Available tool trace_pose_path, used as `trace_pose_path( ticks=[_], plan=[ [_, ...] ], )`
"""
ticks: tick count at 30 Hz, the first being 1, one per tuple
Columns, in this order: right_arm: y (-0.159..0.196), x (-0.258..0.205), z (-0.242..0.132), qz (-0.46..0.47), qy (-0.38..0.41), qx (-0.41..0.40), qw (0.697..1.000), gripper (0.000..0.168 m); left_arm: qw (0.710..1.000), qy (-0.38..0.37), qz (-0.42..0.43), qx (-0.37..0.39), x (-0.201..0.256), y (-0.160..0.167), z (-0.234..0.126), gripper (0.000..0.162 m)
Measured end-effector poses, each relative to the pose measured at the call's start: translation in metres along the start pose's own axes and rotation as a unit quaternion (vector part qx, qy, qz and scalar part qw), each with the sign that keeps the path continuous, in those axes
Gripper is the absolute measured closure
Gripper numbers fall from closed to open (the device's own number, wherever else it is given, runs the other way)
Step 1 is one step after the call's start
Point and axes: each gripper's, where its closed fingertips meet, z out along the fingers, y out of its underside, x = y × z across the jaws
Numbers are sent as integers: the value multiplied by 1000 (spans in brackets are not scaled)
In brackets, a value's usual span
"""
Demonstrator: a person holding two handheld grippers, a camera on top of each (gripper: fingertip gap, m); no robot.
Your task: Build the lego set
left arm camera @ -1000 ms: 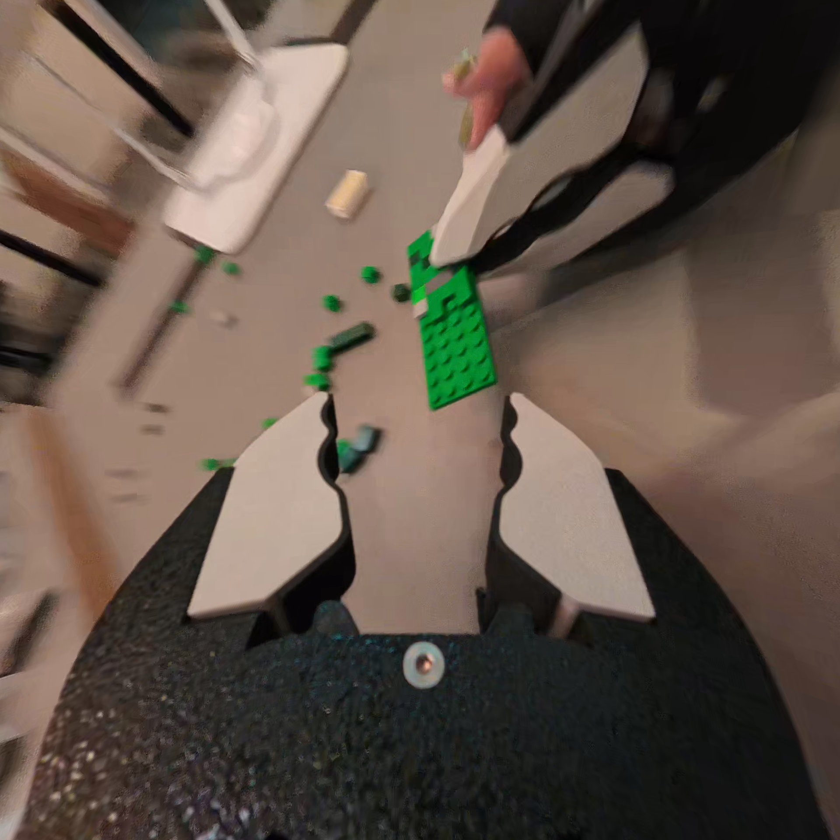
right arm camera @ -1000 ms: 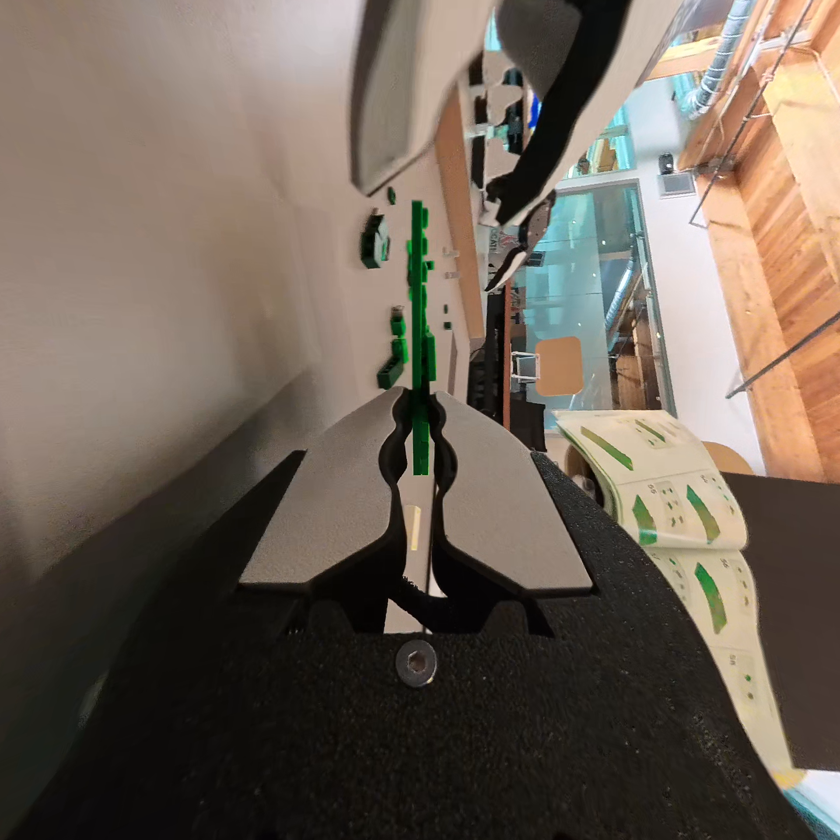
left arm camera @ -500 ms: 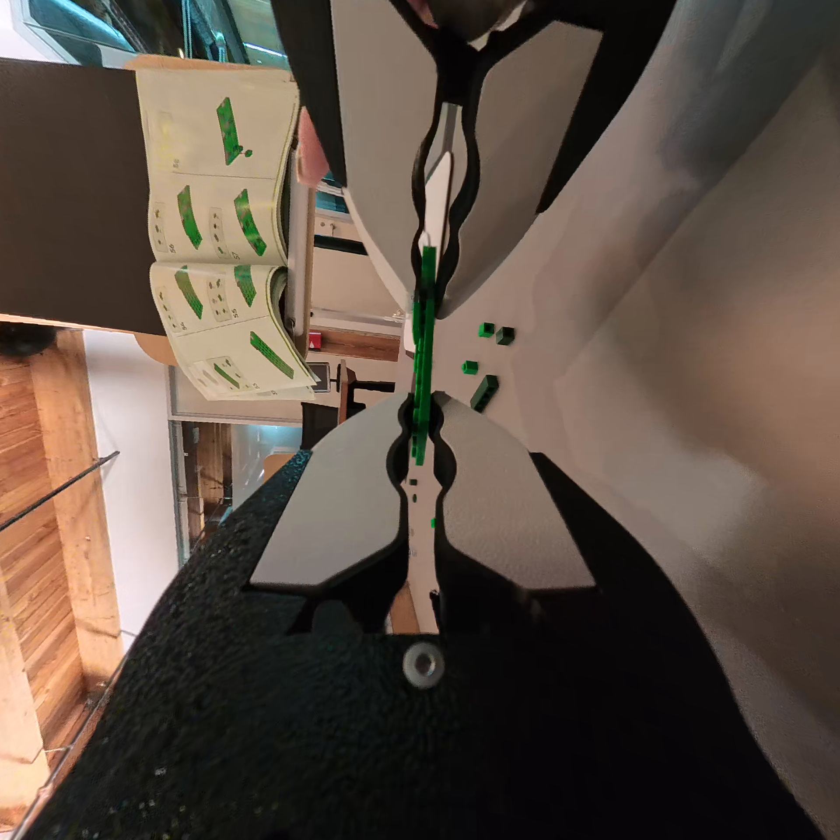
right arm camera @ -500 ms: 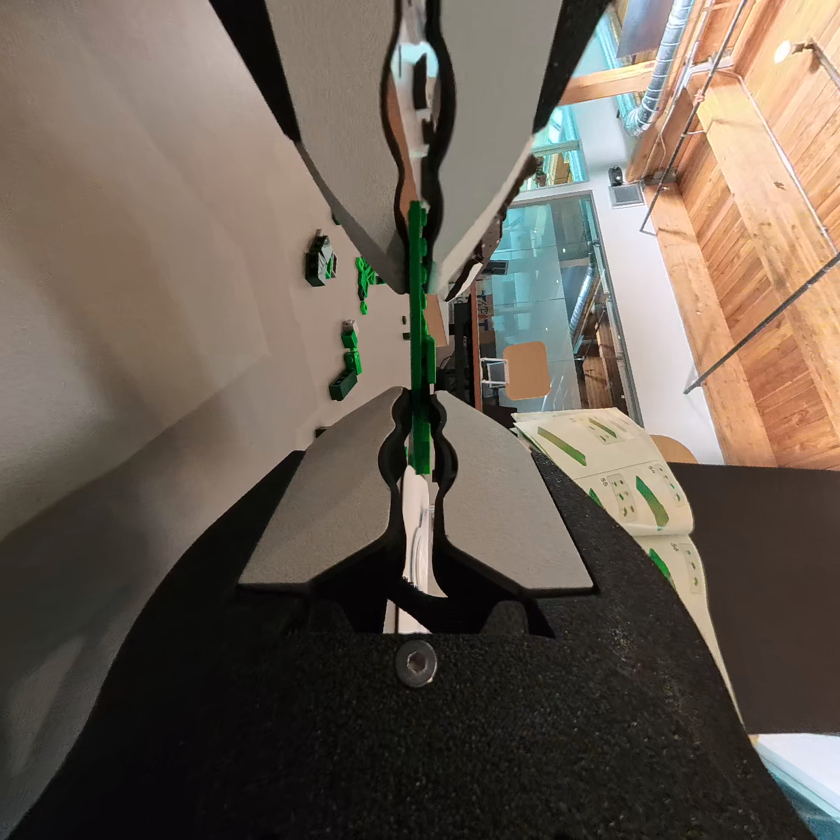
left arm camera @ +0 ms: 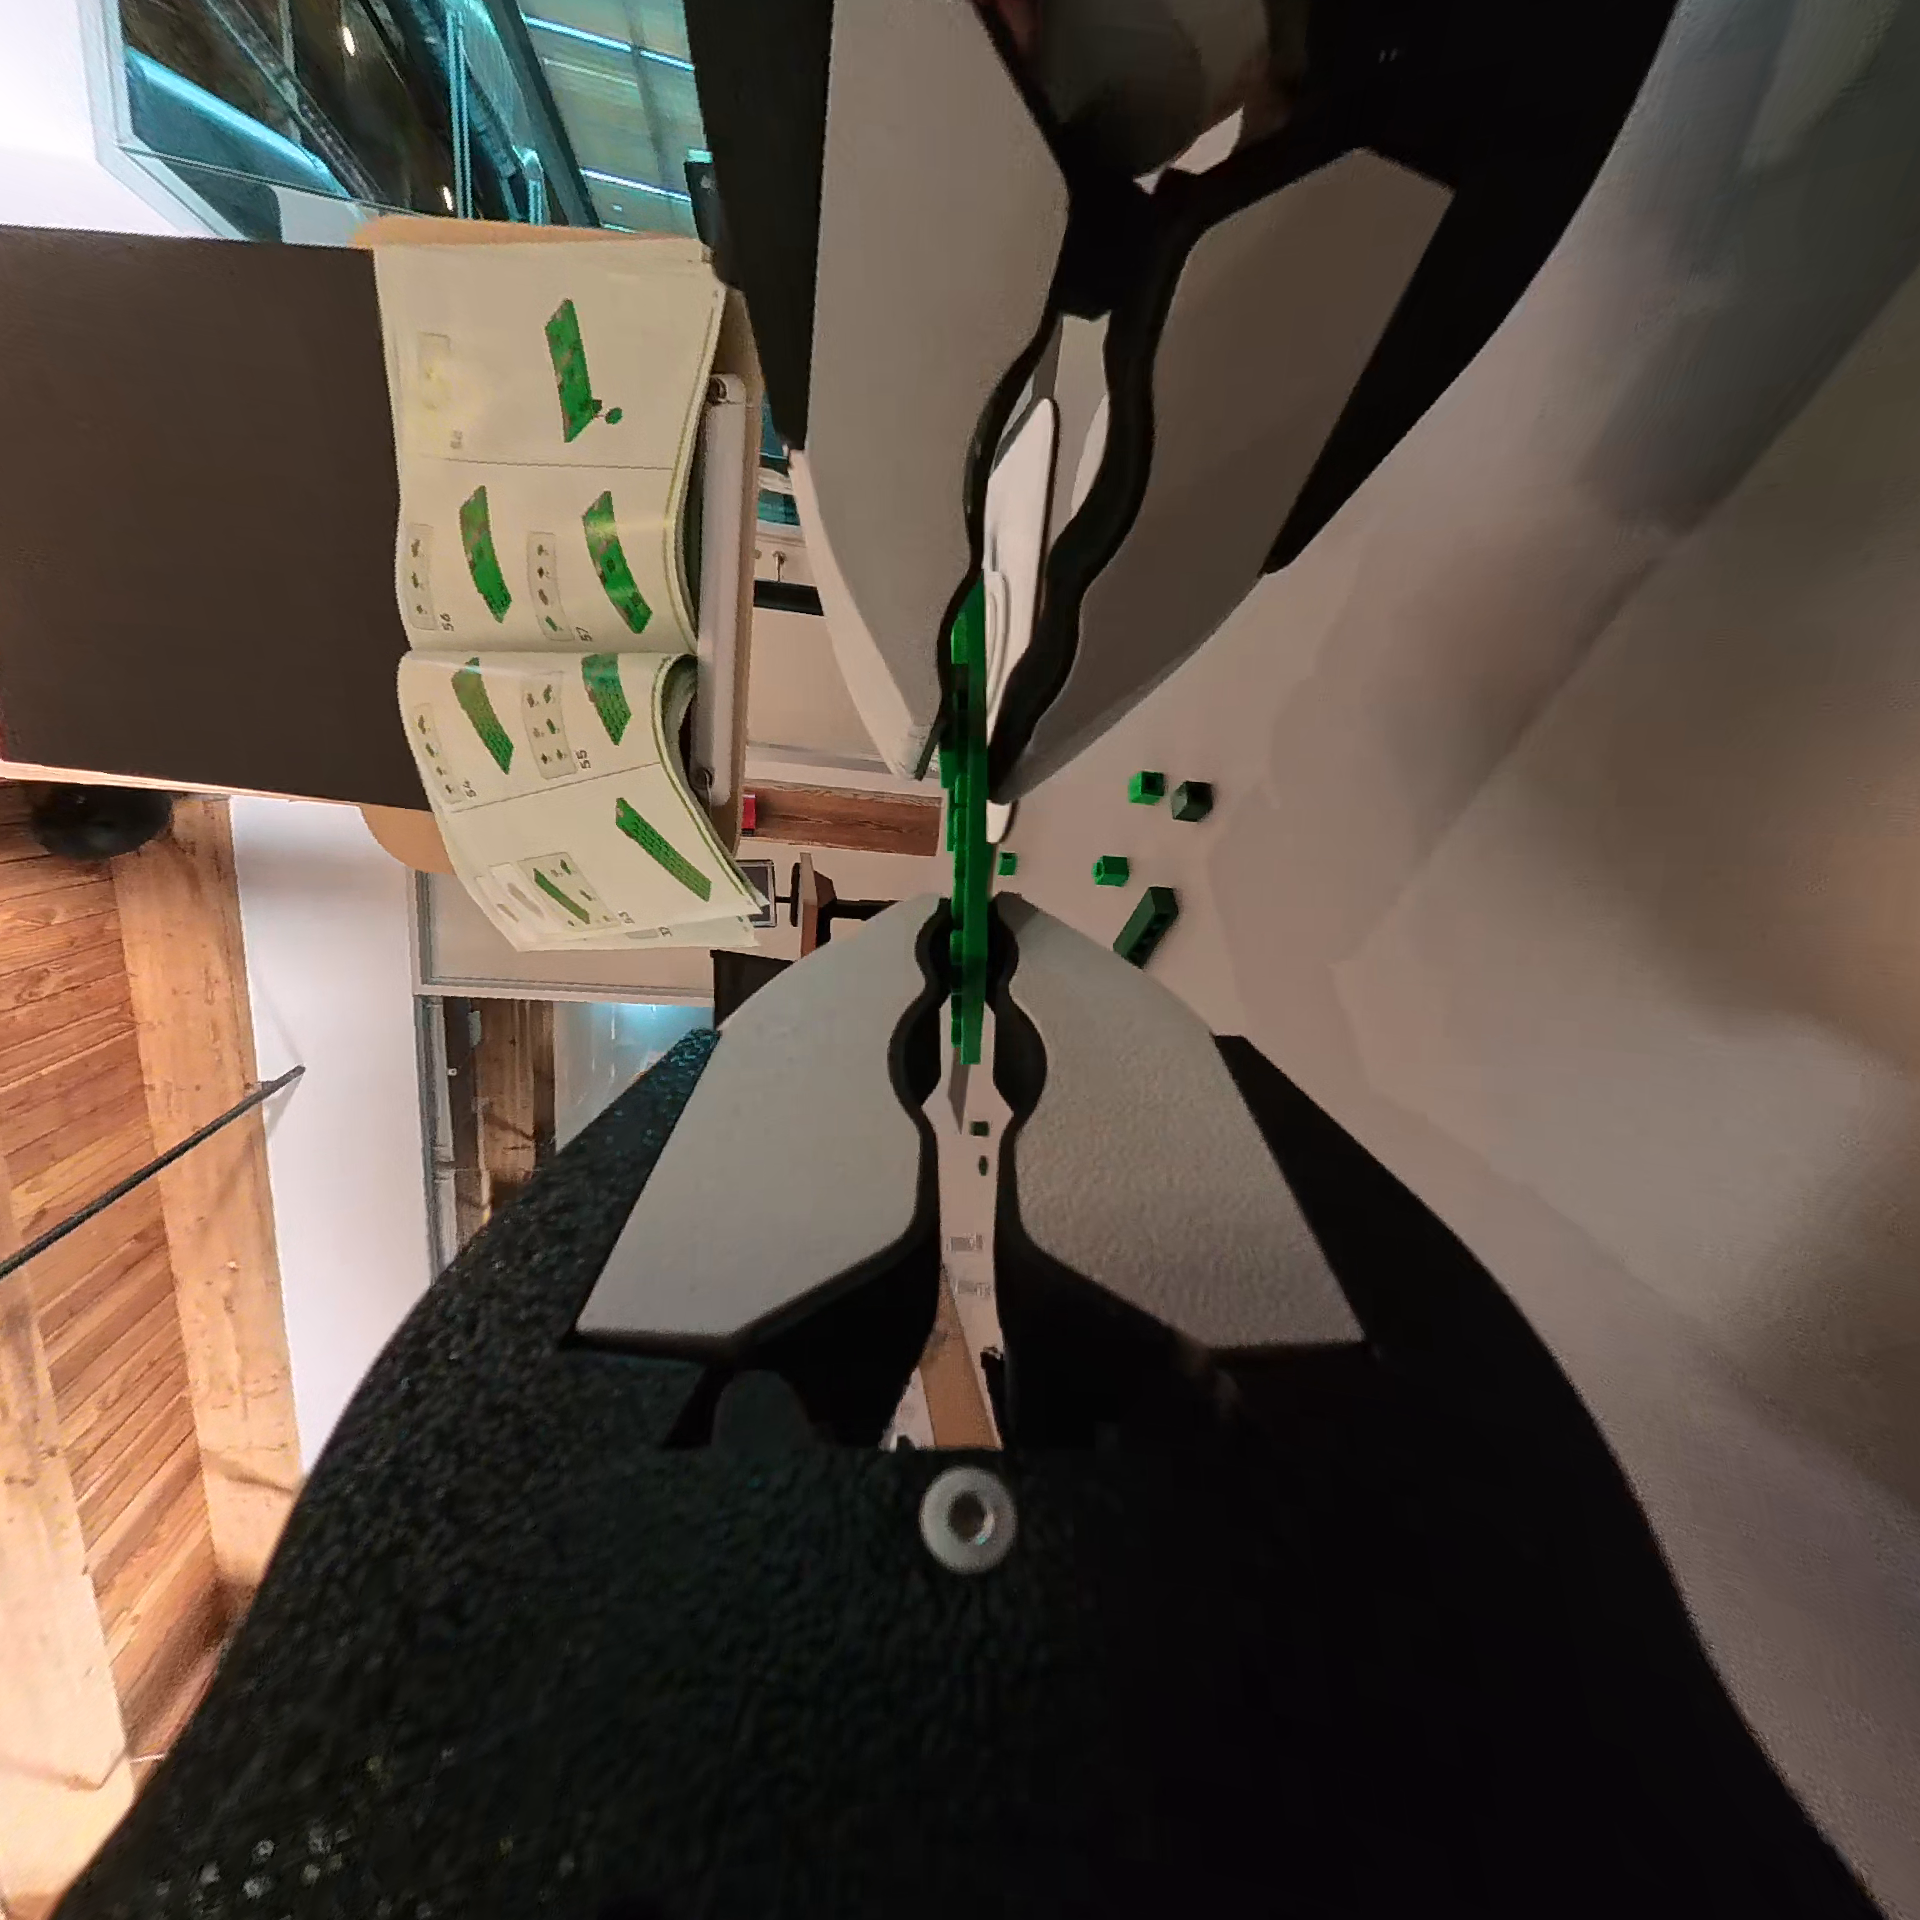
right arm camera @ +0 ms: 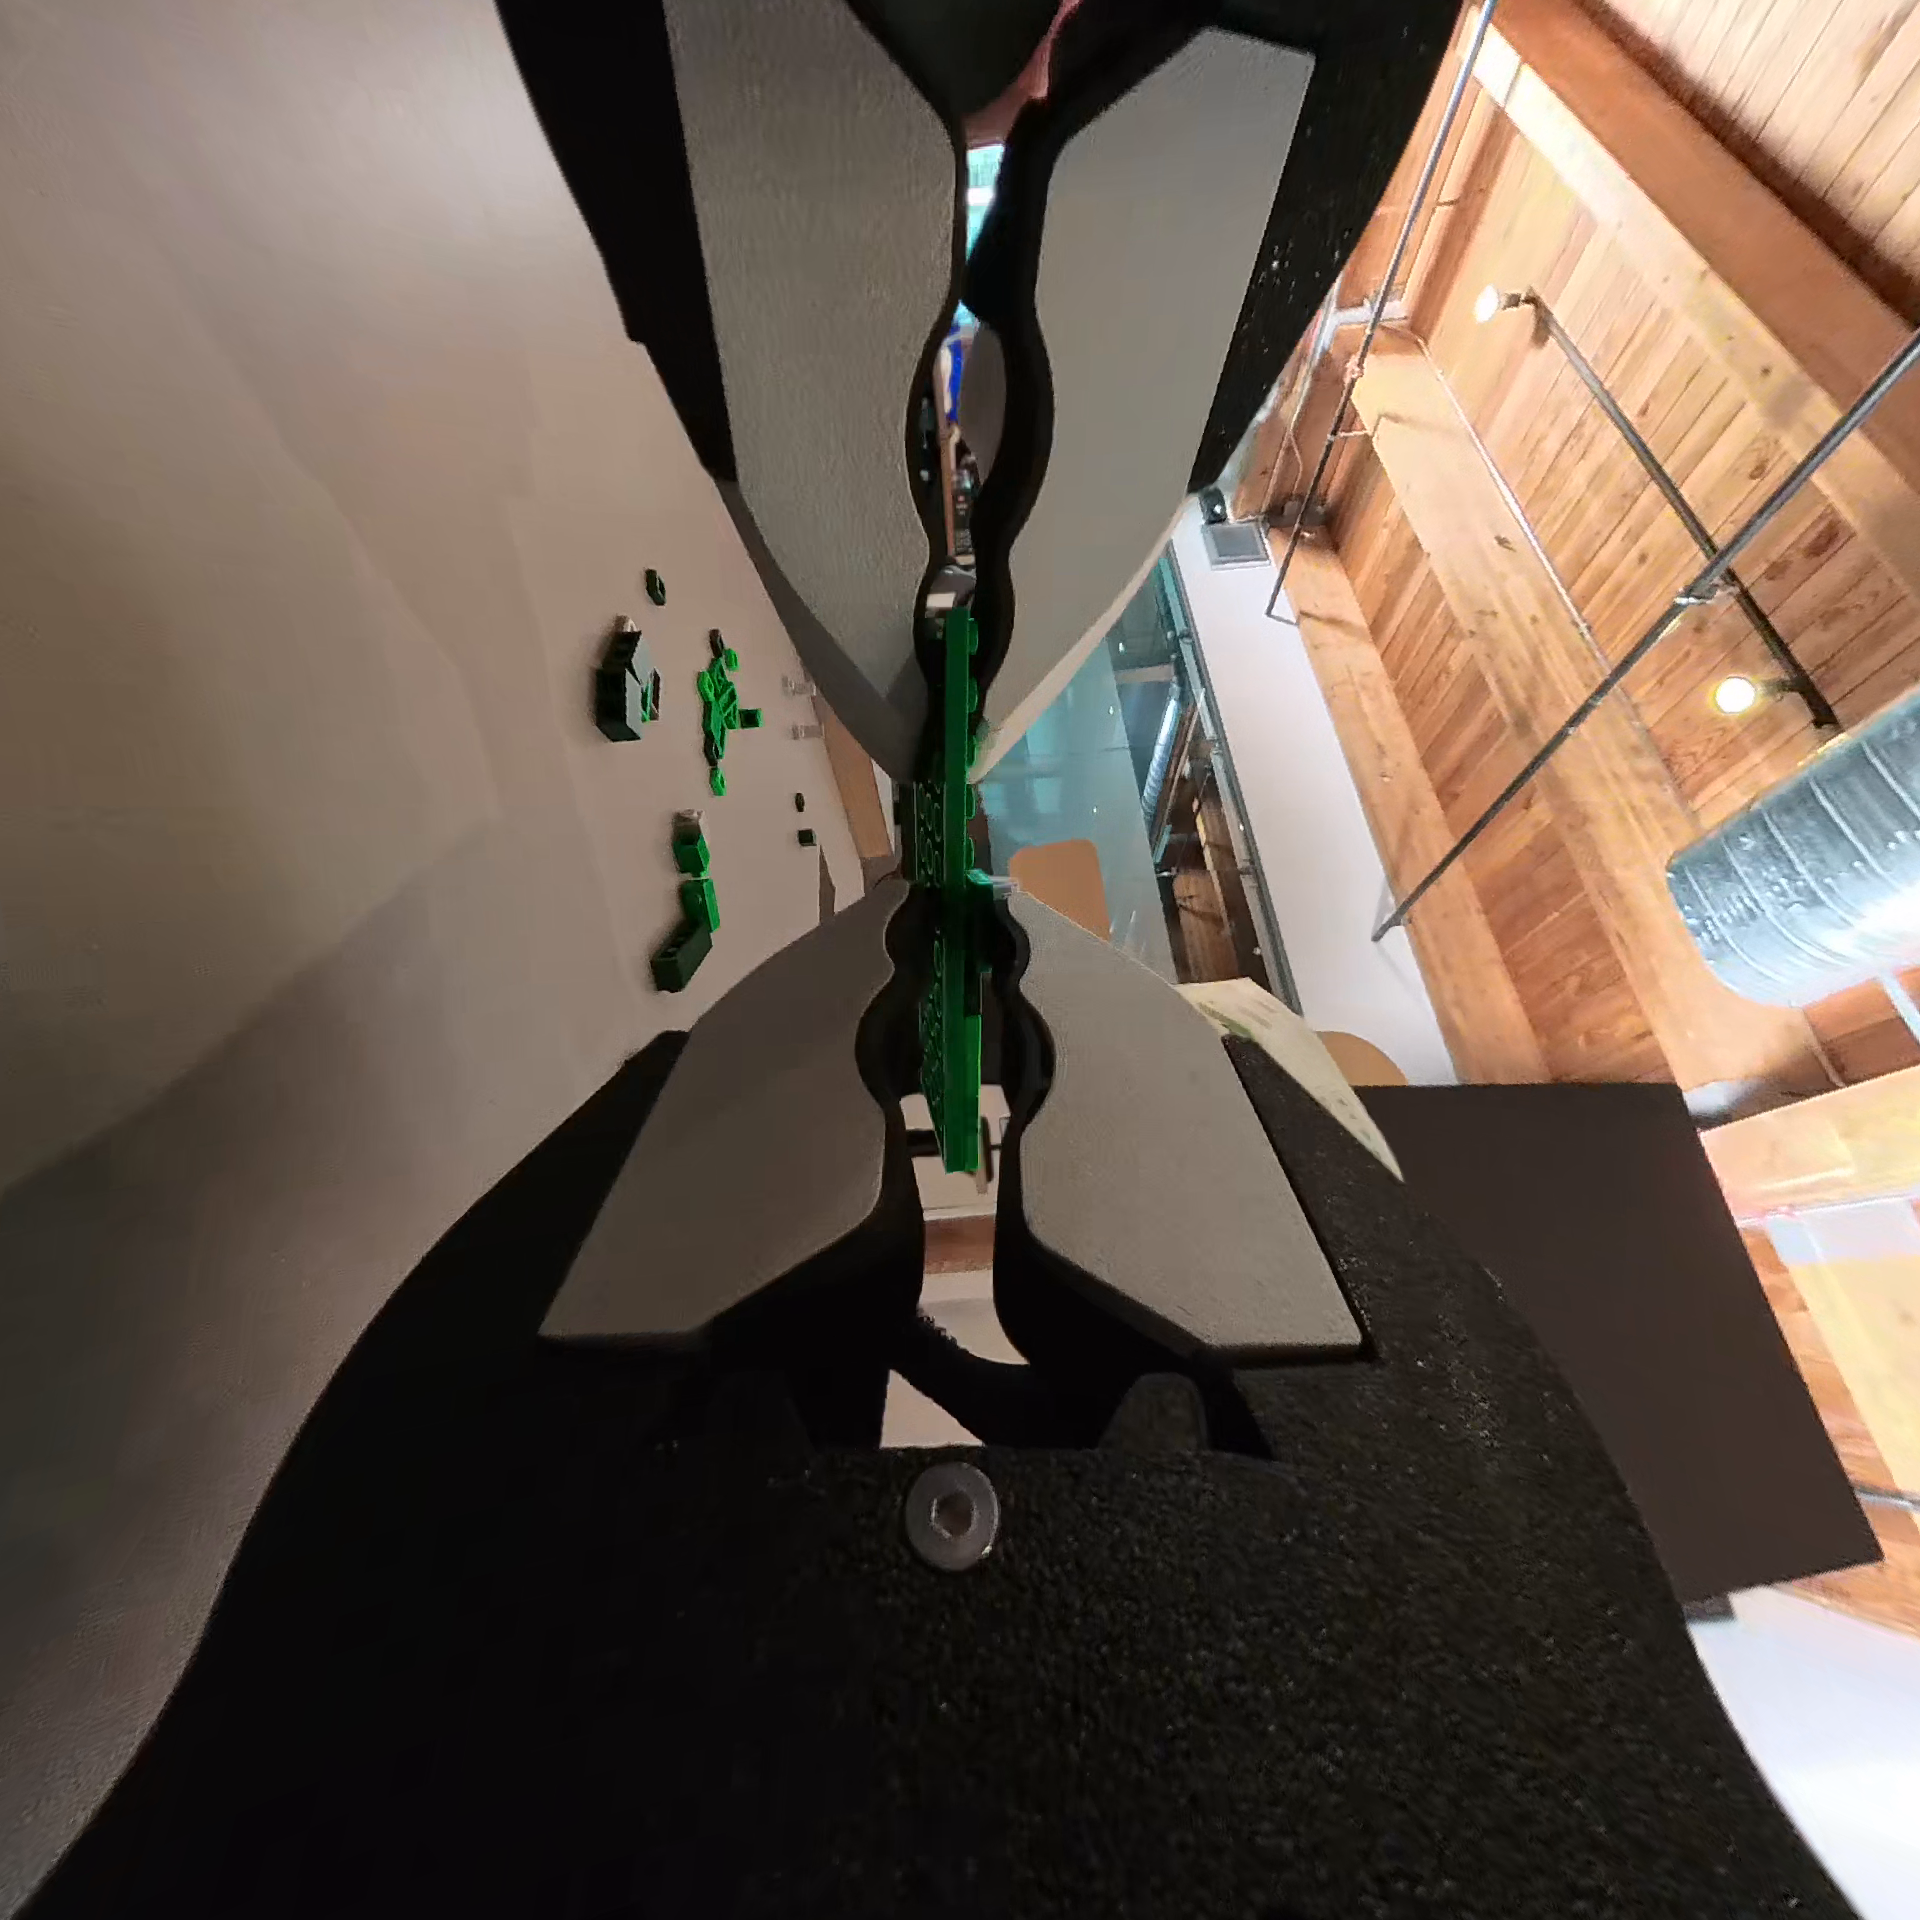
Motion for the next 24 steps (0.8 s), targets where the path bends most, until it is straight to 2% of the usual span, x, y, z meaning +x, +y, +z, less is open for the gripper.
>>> trace_pose_path(
  ticks=[5,10,14,16,17,24],
  plan=[
    [1,7,-2,-8,16,-15,1000,160,1000,-15,21,-2,-8,-2,-1,158],
    [2,10,-2,-4,22,-15,1000,160,1000,-11,-3,-2,-12,-4,0,157],
    [1,12,-4,121,-6,18,992,154,999,8,-35,8,-8,-4,-1,158],
    [0,13,-7,151,-19,34,988,142,999,11,-52,5,-12,-1,-1,158],
    [1,14,-8,158,-20,38,986,142,998,13,-54,4,-12,1,-1,158],
    [-9,2,-9,86,-25,48,995,154,999,37,-27,4,-1,0,-1,158]
  ],
)
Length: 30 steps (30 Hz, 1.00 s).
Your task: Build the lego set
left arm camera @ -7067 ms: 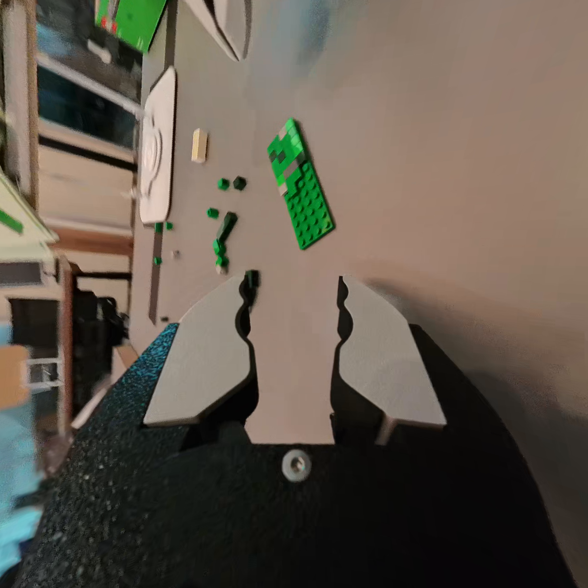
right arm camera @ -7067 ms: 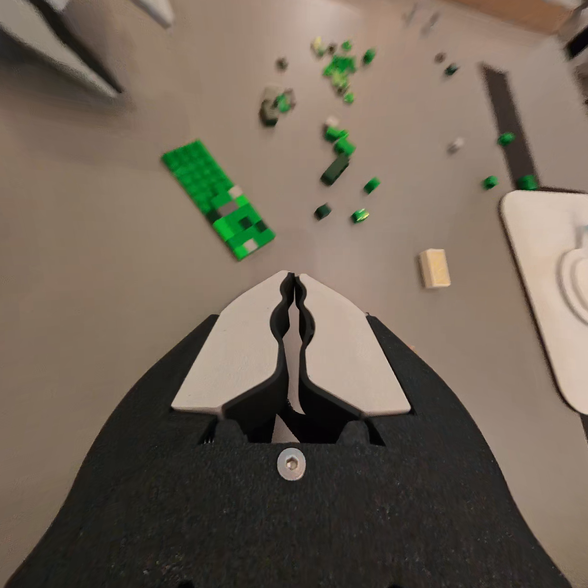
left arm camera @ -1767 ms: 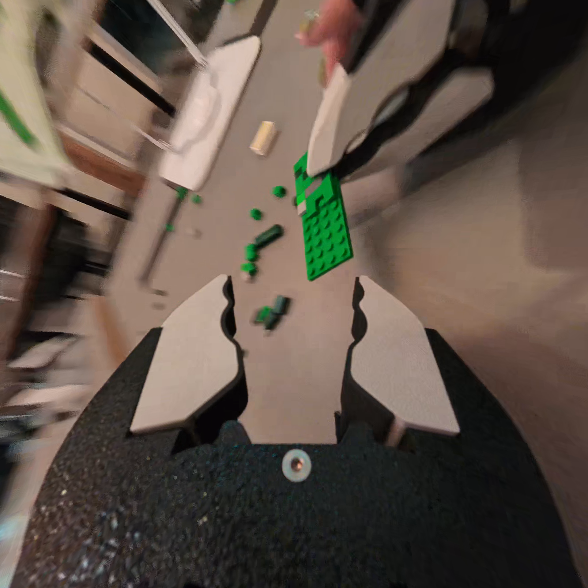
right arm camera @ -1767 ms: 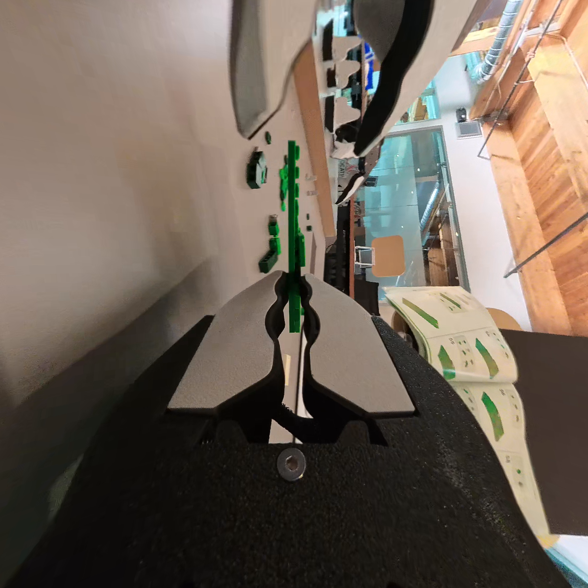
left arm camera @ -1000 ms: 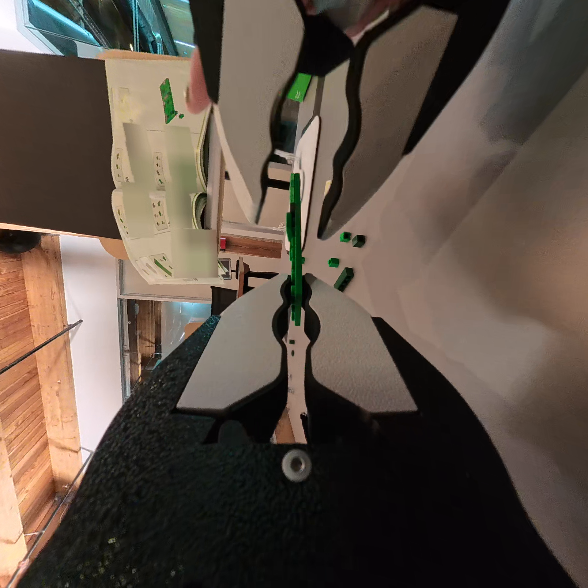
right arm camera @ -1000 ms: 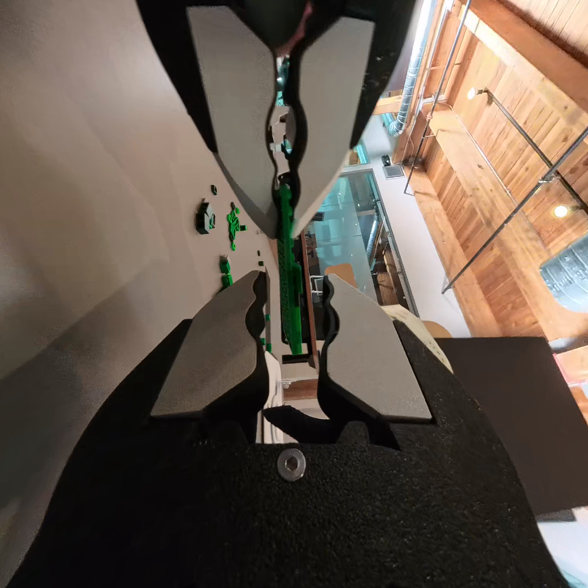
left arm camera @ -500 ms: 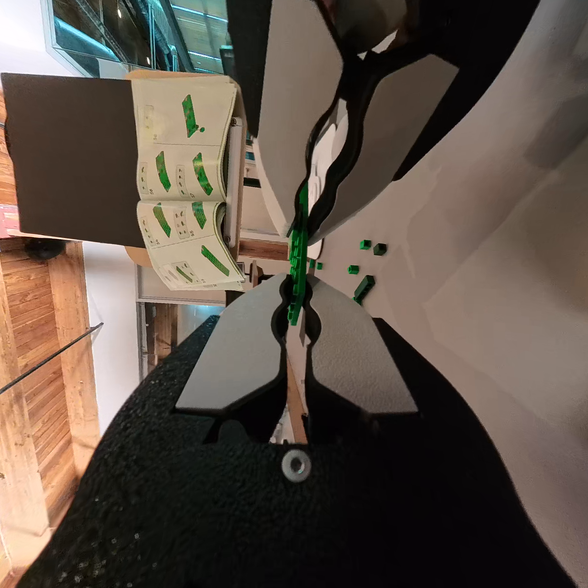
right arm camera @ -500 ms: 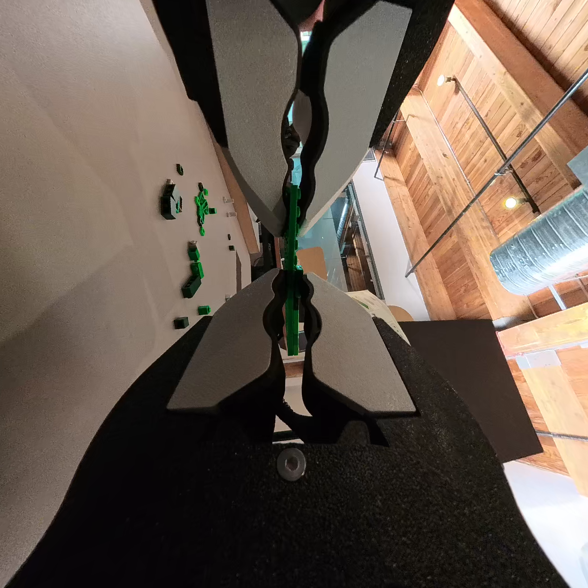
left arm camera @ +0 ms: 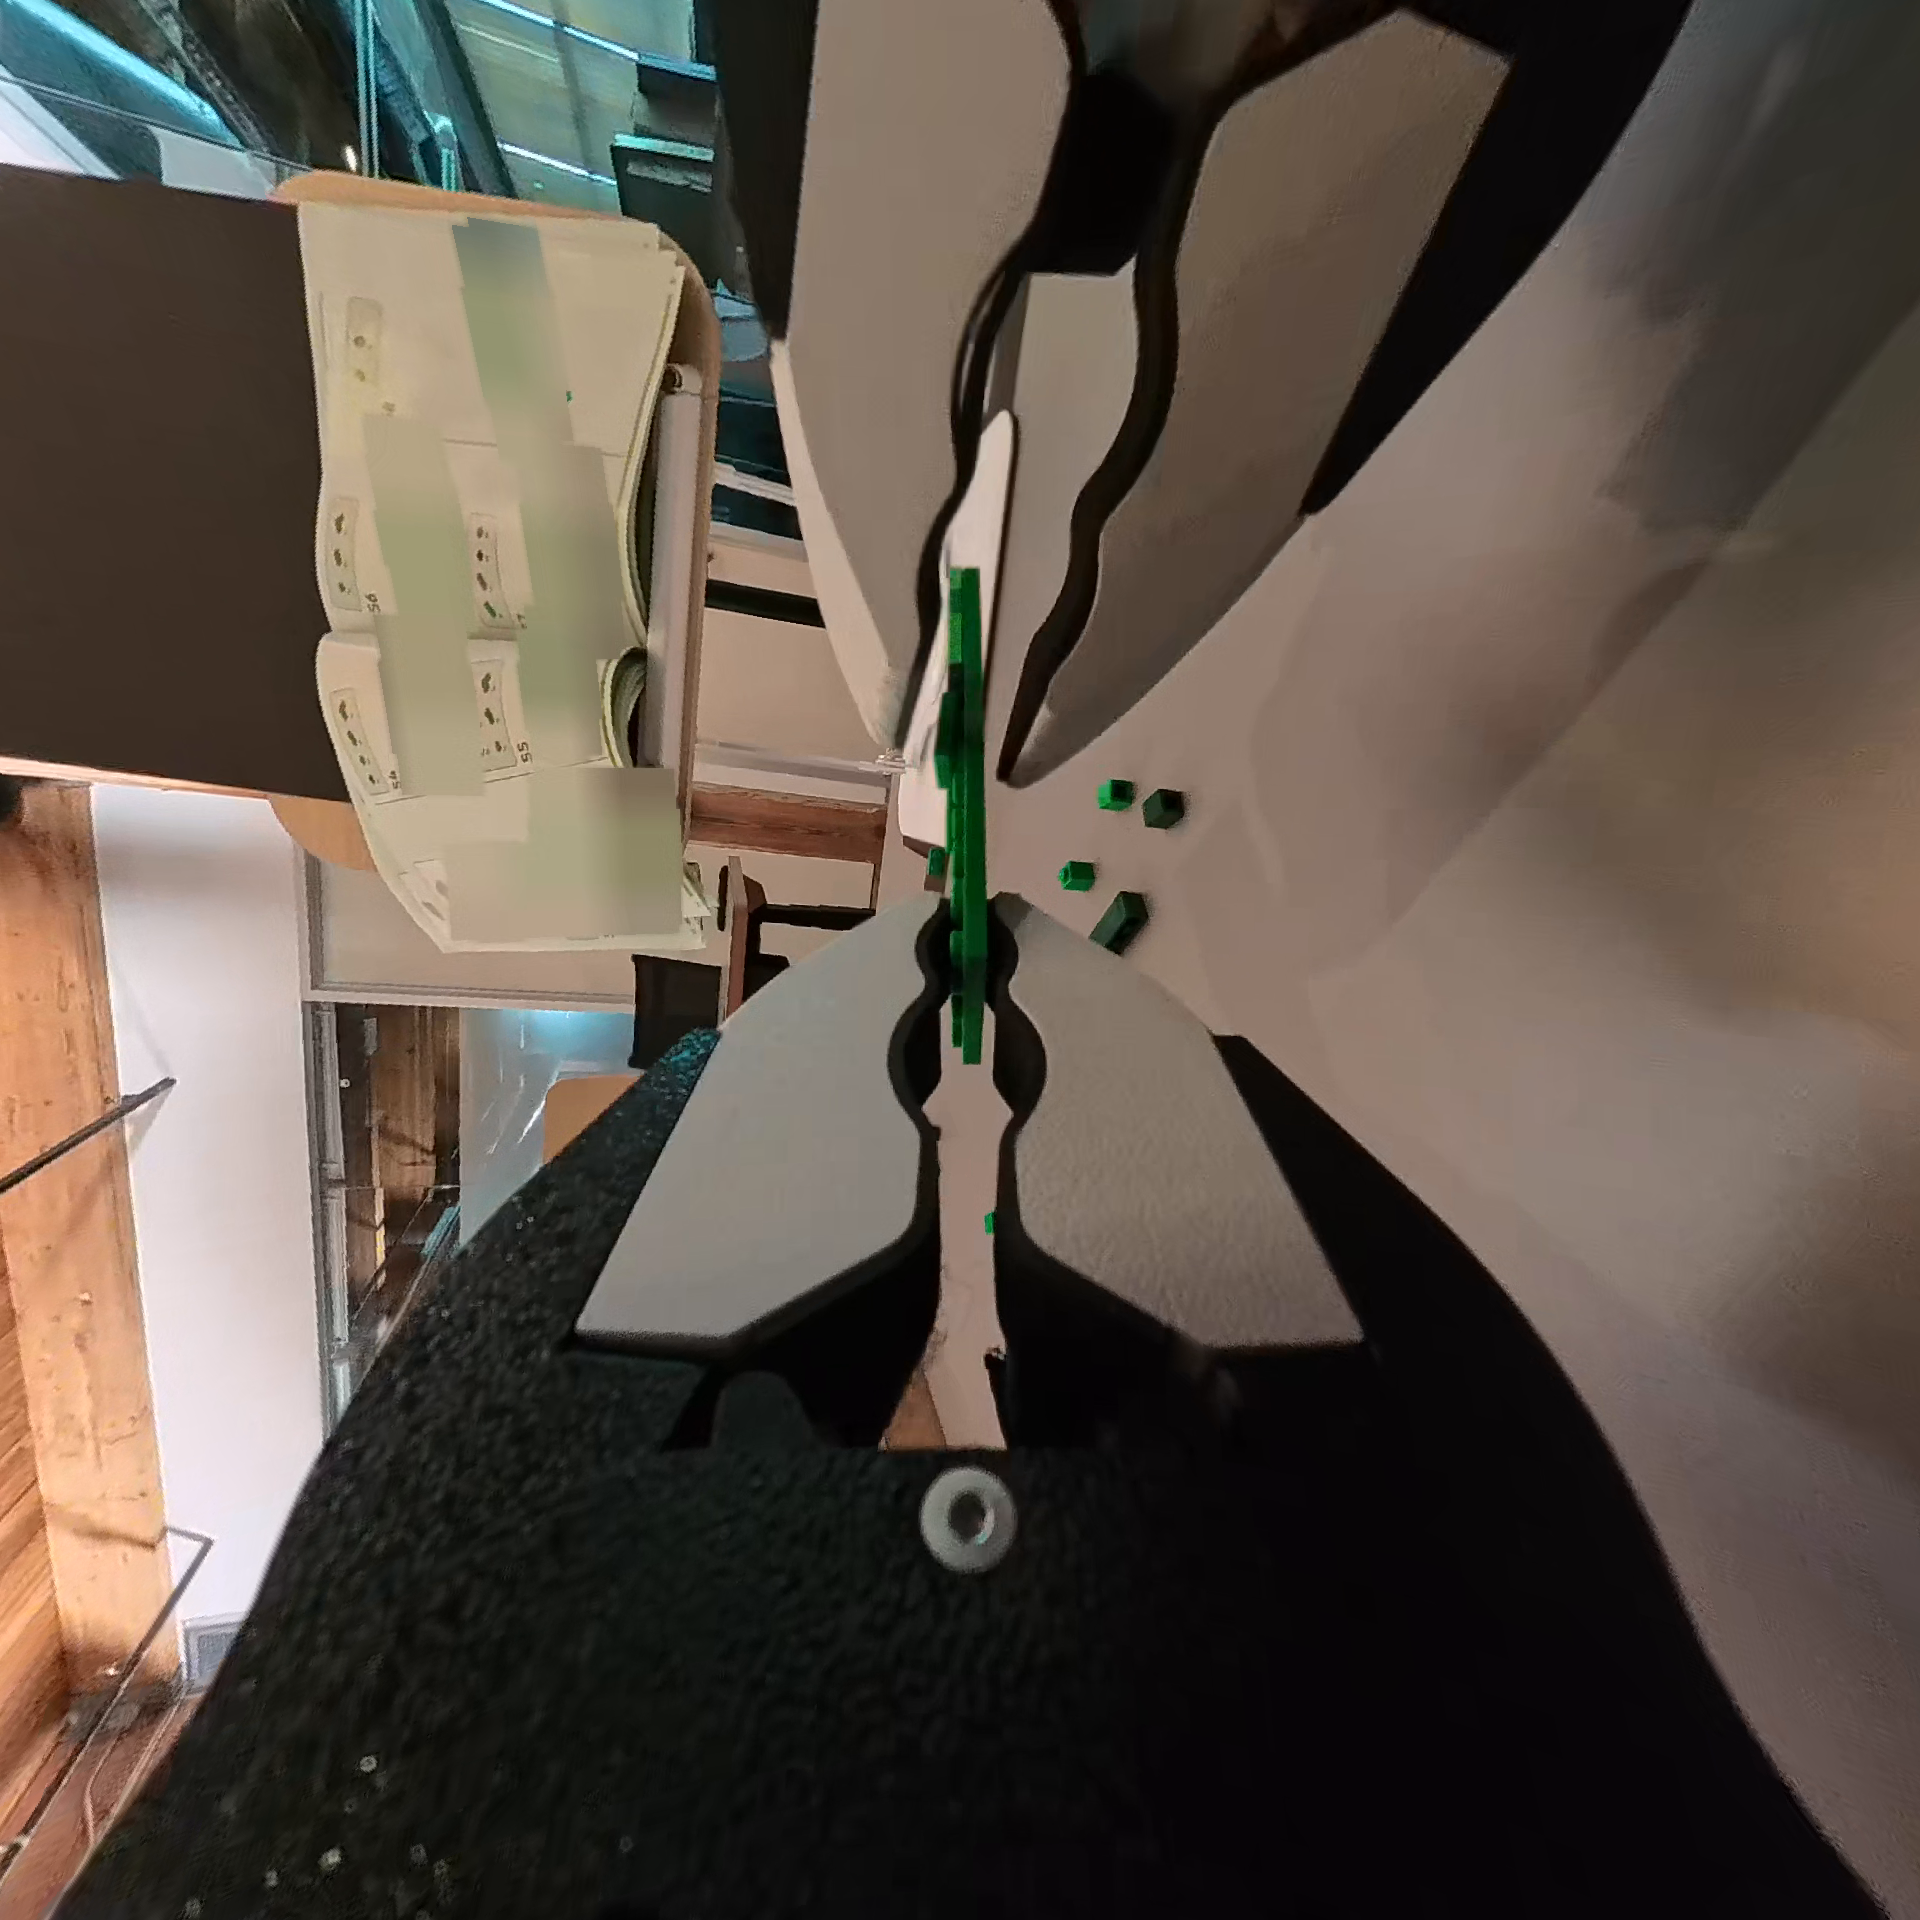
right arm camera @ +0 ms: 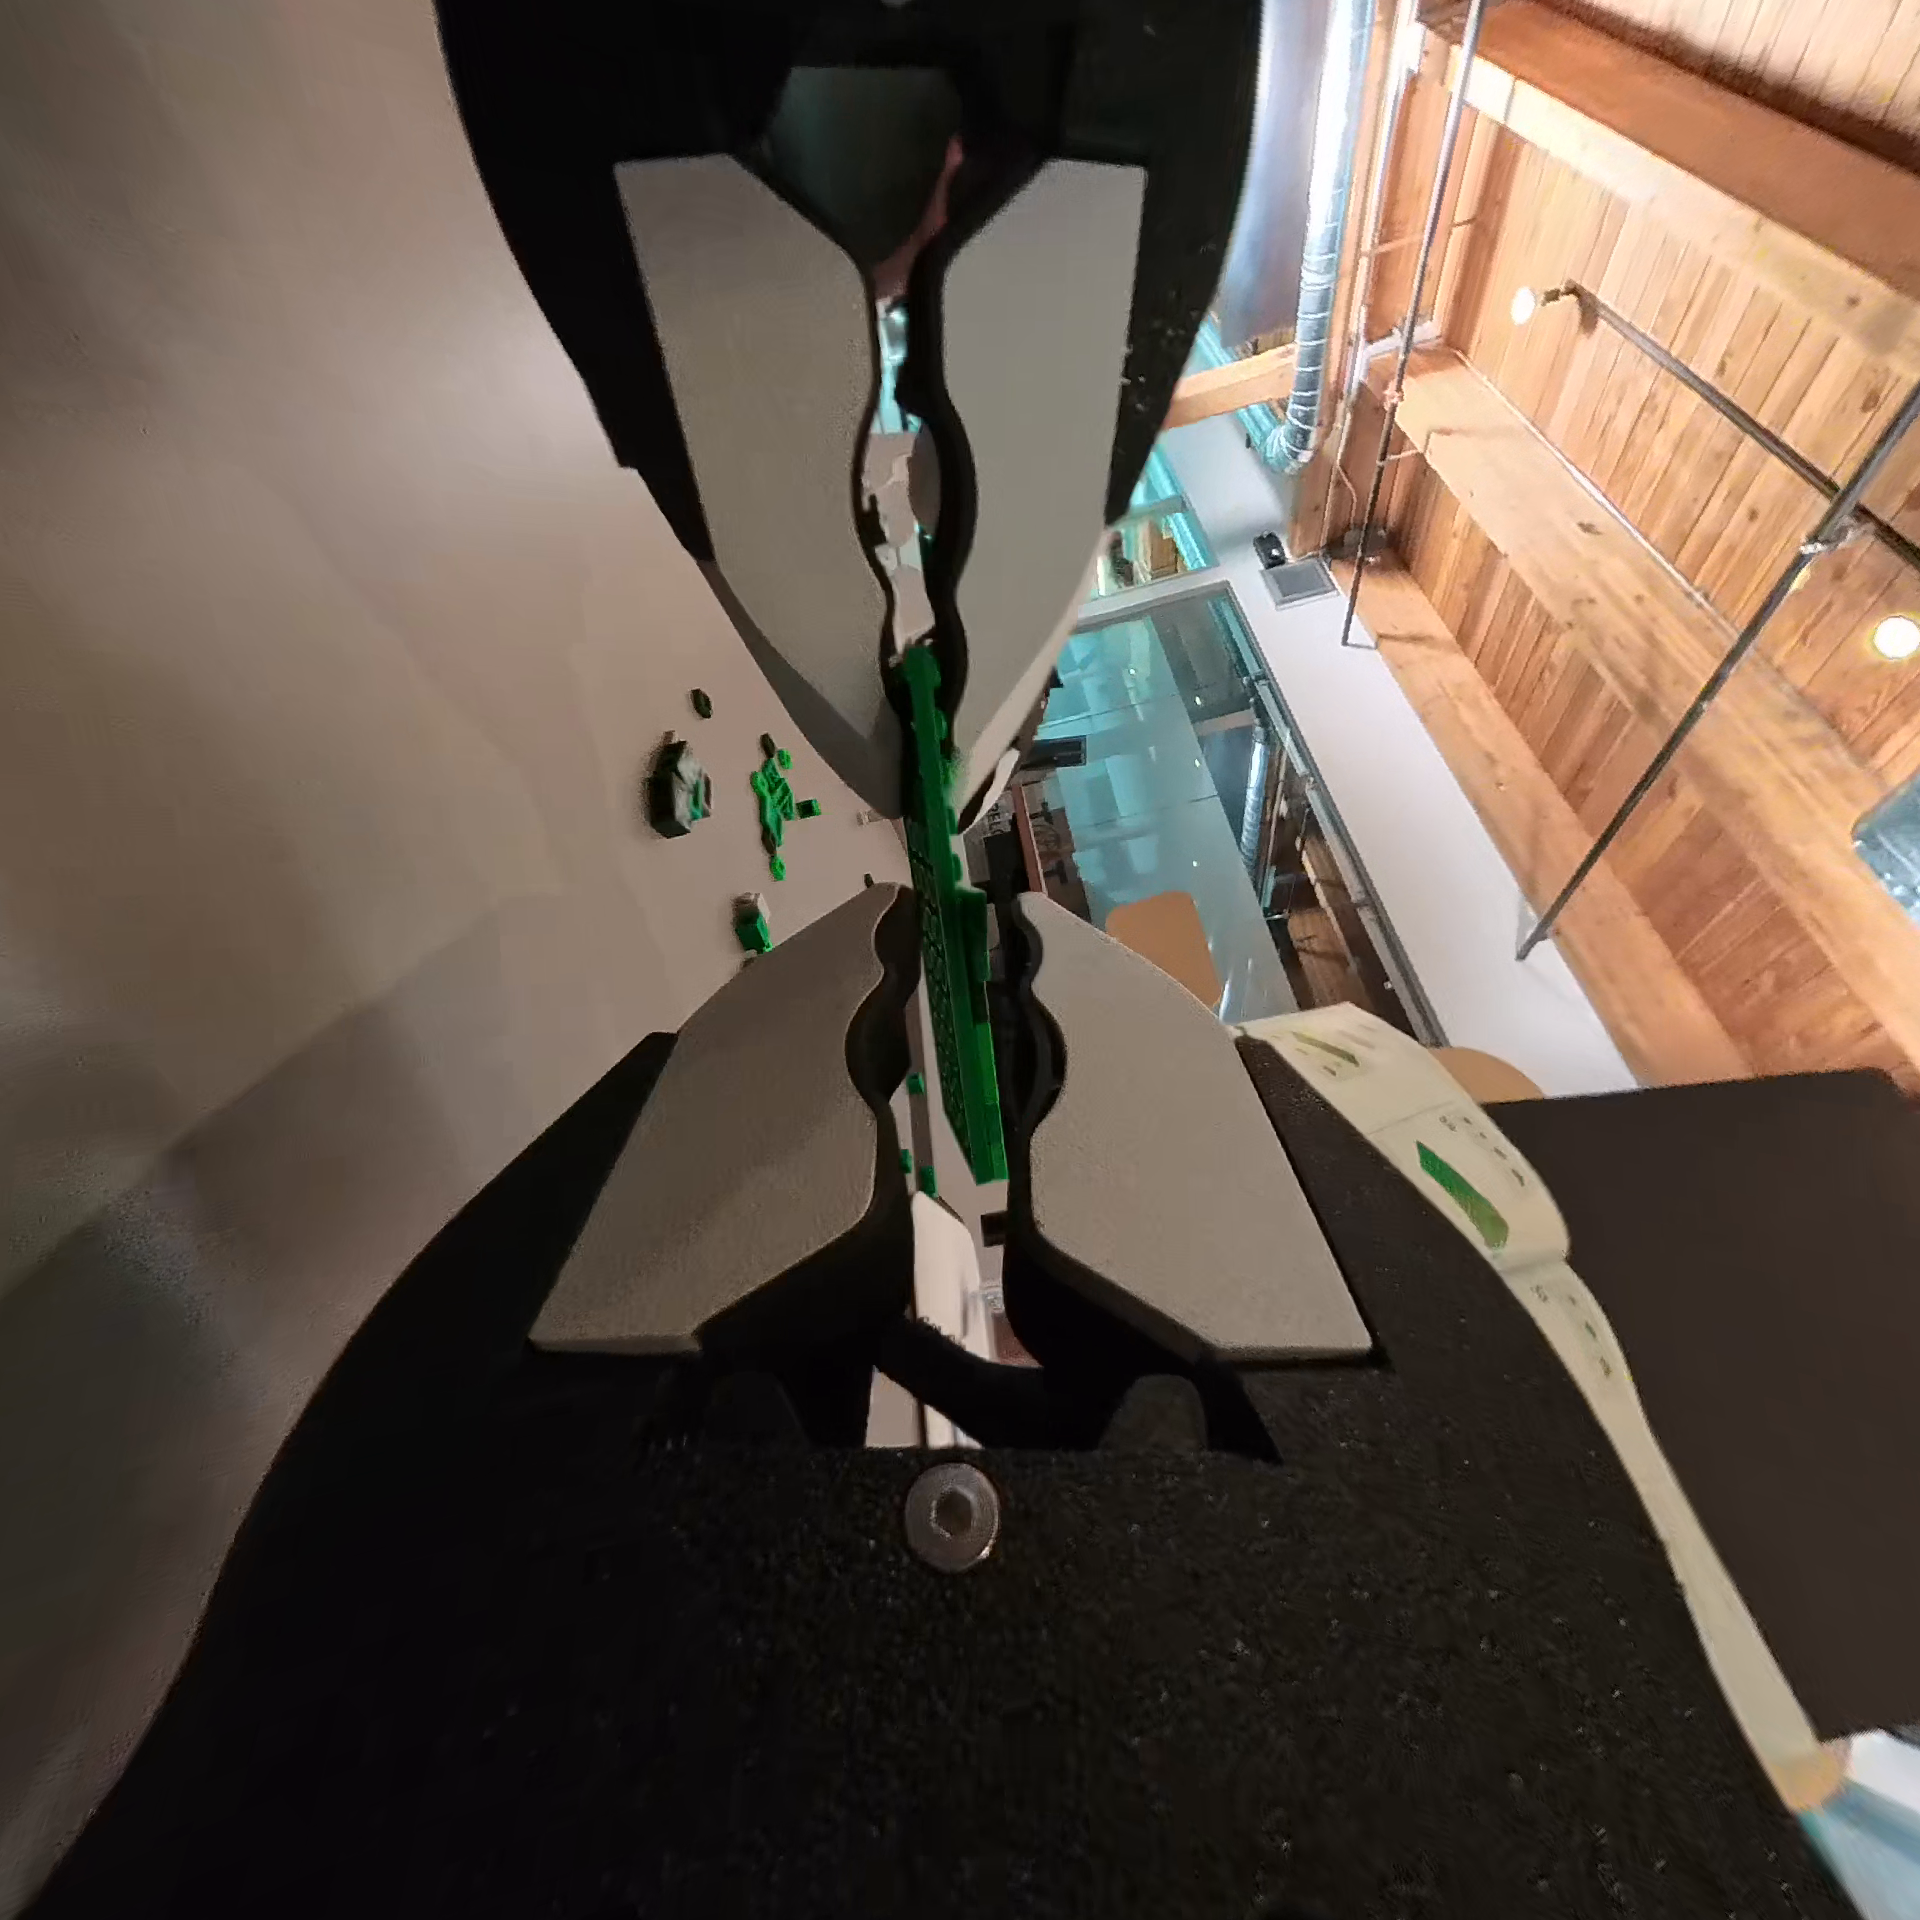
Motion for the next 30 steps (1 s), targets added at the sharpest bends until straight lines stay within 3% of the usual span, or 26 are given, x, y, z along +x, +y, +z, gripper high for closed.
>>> trace_pose_path(
  ticks=[8,14,21,23,25,30],
  plan=[
    [0,-8,-4,-78,-25,-9,997,161,1000,19,18,6,6,-3,0,158],
    [-3,-9,-9,-147,5,-11,989,161,999,29,-14,25,7,-8,-2,158],
    [-2,-11,-4,50,-65,-2,997,161,1000,19,-7,8,10,-2,0,158],
    [-1,-2,-7,107,-51,25,993,150,1000,8,-16,23,6,-6,-3,158],
    [4,3,-9,89,-32,25,995,142,999,13,-20,25,6,-5,-3,158],
    [-1,-6,-10,43,-34,33,998,155,999,22,-11,31,9,-5,-4,158]
  ],
)
